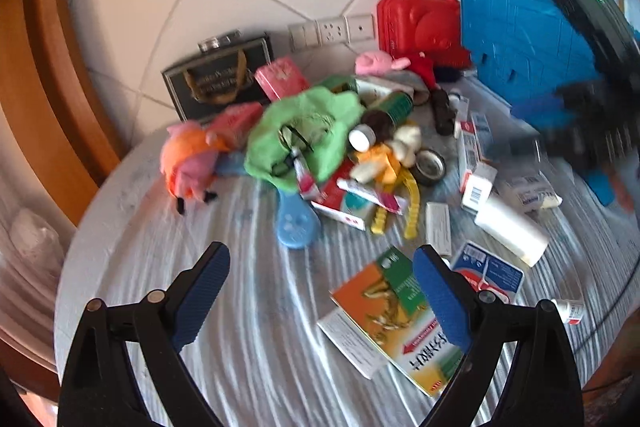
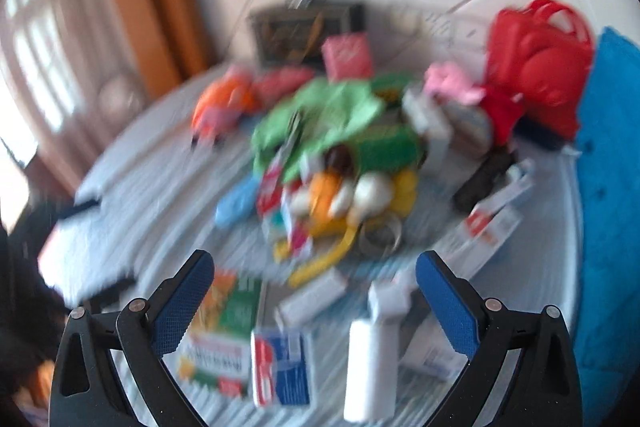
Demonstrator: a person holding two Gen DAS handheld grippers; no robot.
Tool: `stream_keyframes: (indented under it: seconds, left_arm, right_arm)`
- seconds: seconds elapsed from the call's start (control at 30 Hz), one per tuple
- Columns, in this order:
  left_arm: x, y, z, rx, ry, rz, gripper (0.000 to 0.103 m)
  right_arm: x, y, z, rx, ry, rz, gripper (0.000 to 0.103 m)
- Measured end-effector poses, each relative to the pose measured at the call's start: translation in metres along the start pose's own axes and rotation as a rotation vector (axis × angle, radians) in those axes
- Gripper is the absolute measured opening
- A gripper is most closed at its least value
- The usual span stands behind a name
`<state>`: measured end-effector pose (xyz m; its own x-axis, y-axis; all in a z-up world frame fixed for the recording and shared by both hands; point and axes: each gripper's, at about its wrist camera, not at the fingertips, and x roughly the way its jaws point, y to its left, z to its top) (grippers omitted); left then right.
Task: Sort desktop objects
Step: 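Move both grippers toward the cluttered pile on the table, then grasp the orange-green medicine box with the right gripper while the left gripper approaches a white box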
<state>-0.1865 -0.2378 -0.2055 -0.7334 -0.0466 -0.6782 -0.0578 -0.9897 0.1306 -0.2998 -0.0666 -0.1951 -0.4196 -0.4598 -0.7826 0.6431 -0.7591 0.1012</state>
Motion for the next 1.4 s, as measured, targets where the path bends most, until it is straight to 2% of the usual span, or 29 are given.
stream_keyframes:
  seconds: [0.13, 0.37, 0.63, 0.7, 0.73, 0.77, 0.83, 1.0, 1.03, 1.17, 1.23, 1.27, 1.33, 1.37, 1.4]
  left_arm:
    - [0.005, -0.015, -0.012, 0.023, 0.017, -0.026, 0.094]
    - [0.006, -0.024, -0.032, 0.022, 0.084, -0.032, 0.094]
    - [-0.015, -0.008, -0.056, -0.008, 0.092, 0.009, 0.094]
    - [-0.019, -0.003, -0.061, -0.019, 0.094, 0.017, 0.094]
    - [-0.021, 0.002, -0.065, -0.028, 0.096, 0.022, 0.094]
    - [-0.023, 0.006, -0.068, -0.038, 0.095, 0.023, 0.094]
    - [-0.025, 0.013, -0.071, -0.053, 0.09, 0.021, 0.094]
    - [-0.029, 0.03, -0.077, -0.076, 0.078, 0.022, 0.094]
    - [-0.03, 0.034, -0.078, -0.079, 0.074, 0.017, 0.094]
    - [-0.031, 0.044, -0.08, -0.077, 0.07, 0.012, 0.094]
    - [-0.033, 0.051, -0.082, -0.079, 0.065, 0.008, 0.094]
    - [-0.034, 0.053, -0.083, -0.08, 0.061, 0.008, 0.094]
    - [-0.036, 0.059, -0.085, -0.083, 0.057, 0.007, 0.094]
    - [-0.037, 0.062, -0.085, -0.084, 0.054, 0.007, 0.094]
    - [-0.038, 0.064, -0.085, -0.086, 0.048, 0.006, 0.094]
  right_arm:
    - [0.02, 0.004, -0.032, -0.02, 0.076, 0.043, 0.099]
    - [0.044, 0.019, -0.062, -0.063, 0.148, 0.108, 0.091]
    - [0.057, 0.064, -0.071, -0.131, 0.139, 0.251, 0.088]
    - [0.069, 0.072, -0.075, -0.124, 0.182, 0.262, 0.088]
    - [0.075, 0.075, -0.077, -0.123, 0.199, 0.24, 0.089]
    - [0.074, 0.079, -0.077, -0.139, 0.181, 0.203, 0.094]
    - [0.083, 0.085, -0.076, -0.167, 0.207, 0.124, 0.102]
    - [0.101, 0.101, -0.072, -0.235, 0.245, 0.012, 0.103]
    - [0.104, 0.106, -0.071, -0.256, 0.246, 0.002, 0.103]
    - [0.123, 0.12, -0.06, -0.281, 0.279, 0.076, 0.103]
    - [0.13, 0.126, -0.059, -0.341, 0.302, 0.02, 0.103]
    - [0.13, 0.125, -0.059, -0.354, 0.314, 0.025, 0.103]
    - [0.135, 0.117, -0.062, -0.351, 0.368, -0.002, 0.103]
    - [0.14, 0.113, -0.065, -0.346, 0.422, -0.011, 0.102]
    - [0.146, 0.106, -0.068, -0.303, 0.462, 0.014, 0.102]
